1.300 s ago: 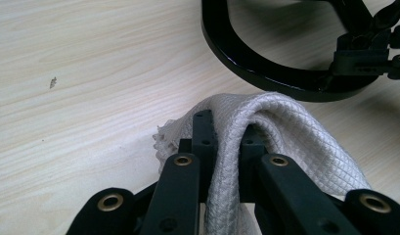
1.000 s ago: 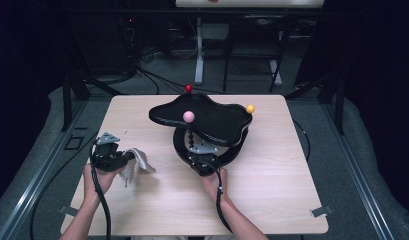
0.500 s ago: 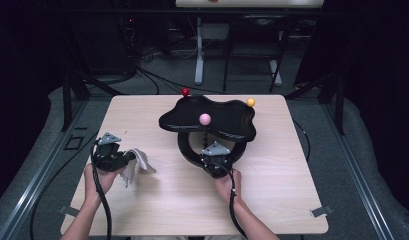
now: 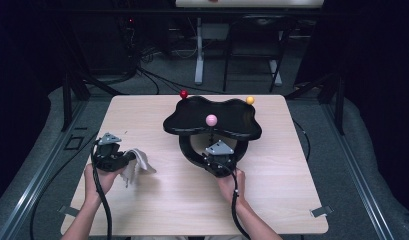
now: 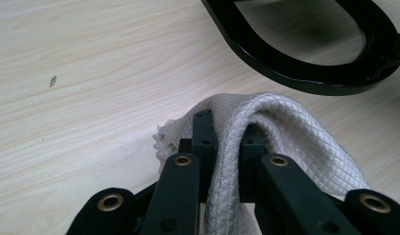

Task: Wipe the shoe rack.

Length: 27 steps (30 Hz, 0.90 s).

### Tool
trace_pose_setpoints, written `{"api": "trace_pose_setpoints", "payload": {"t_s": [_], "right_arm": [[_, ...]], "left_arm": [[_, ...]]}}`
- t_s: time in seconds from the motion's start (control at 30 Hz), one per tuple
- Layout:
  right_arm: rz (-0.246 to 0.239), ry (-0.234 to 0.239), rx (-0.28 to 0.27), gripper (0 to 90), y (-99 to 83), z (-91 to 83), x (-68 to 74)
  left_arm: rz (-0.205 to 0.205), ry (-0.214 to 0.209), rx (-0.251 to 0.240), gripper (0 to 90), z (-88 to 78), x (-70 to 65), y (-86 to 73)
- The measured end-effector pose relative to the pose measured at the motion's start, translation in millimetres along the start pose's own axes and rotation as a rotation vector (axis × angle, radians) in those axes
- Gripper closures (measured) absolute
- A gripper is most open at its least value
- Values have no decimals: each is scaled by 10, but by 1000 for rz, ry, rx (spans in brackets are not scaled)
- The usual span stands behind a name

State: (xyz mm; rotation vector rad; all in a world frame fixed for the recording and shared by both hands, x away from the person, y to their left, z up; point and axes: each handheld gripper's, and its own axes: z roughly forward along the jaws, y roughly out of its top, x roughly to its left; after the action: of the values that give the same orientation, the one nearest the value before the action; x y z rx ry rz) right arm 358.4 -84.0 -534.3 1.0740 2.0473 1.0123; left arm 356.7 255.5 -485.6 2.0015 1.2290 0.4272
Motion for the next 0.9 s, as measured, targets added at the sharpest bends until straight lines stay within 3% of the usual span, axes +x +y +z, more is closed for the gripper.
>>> {"api": "trace_pose_setpoints", "payload": {"t_s": [0.1, 0.17, 0.37, 0.47, 0.53, 0.7, 0.8, 0.9], "right_arm": [[5, -29, -35, 689, 29, -57, 1], [16, -19, -45, 720, 27, -79, -16], [21, -17, -44, 732, 2, -117, -76], [-3, -15, -23, 732, 7, -133, -141], [10, 0, -12, 734, 10, -135, -205], [-46, 11, 17, 727, 12, -155, -353], [-60, 38, 28, 728, 10, -158, -454], [-111, 69, 17, 725, 2, -151, -524]], "left_arm": [[-5, 2, -2, 828, -2, 7, -7], [-4, 2, -1, 828, 0, 8, -7], [-1, 2, 4, 828, 12, 4, -7], [-1, 3, 1, 828, 11, 5, -9], [-2, 3, 3, 828, 10, 7, -10], [2, 3, 7, 827, 13, 1, -8], [1, 5, 4, 828, 15, -8, -6], [0, 5, 5, 828, 11, -3, -10]]}}
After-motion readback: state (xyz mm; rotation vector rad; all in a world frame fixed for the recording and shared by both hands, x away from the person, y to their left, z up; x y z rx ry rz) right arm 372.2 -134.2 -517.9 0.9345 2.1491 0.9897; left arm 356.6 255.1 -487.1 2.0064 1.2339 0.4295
